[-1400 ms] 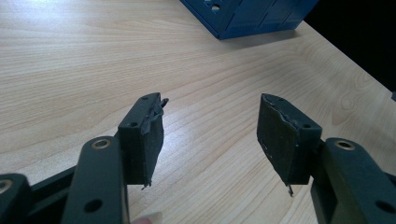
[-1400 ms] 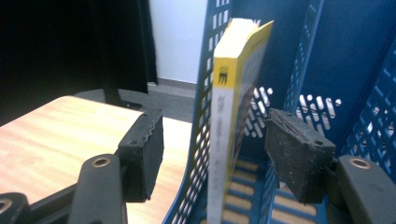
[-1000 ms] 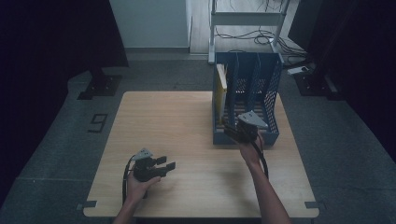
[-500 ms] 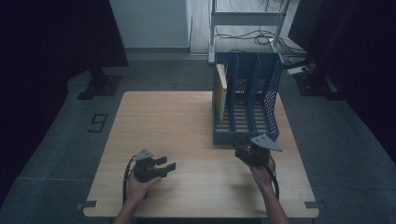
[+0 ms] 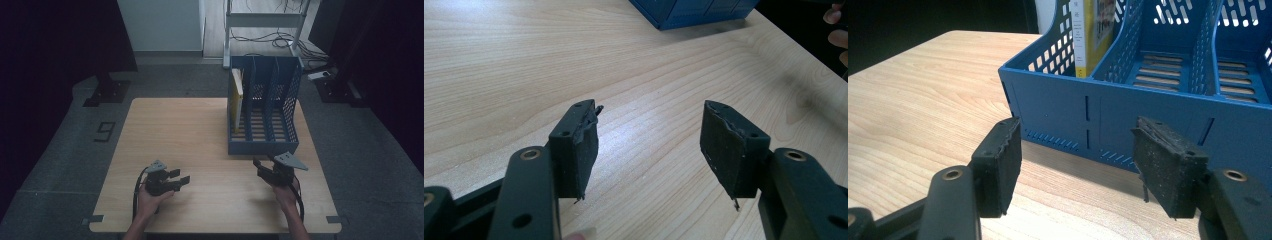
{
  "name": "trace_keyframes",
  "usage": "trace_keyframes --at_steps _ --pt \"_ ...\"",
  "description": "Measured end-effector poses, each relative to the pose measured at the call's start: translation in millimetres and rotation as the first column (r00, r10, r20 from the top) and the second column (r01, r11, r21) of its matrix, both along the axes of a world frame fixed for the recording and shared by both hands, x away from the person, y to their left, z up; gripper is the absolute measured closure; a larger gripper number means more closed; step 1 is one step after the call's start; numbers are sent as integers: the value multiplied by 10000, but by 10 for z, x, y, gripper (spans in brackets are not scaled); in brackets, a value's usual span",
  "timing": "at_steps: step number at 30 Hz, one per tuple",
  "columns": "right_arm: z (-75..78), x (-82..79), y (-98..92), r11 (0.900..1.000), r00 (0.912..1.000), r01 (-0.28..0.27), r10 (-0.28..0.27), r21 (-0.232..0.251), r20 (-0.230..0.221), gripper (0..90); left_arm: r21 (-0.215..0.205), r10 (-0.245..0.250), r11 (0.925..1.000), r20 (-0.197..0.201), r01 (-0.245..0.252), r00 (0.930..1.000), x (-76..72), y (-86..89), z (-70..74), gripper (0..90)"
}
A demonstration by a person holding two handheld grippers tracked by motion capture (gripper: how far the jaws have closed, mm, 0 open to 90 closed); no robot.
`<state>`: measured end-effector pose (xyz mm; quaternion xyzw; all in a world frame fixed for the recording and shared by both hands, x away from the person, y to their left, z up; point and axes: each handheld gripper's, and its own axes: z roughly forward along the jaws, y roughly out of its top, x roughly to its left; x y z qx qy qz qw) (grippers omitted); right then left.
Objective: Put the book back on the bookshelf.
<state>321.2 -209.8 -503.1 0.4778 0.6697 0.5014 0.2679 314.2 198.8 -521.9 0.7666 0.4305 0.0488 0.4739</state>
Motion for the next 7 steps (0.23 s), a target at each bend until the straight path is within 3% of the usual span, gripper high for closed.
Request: trace_keyframes --at_steps 7 --pt "-13 9 13 10000 10000 38 -38 19 -14 356 -10 47 10000 3 -47 10000 7 15 -1 397"
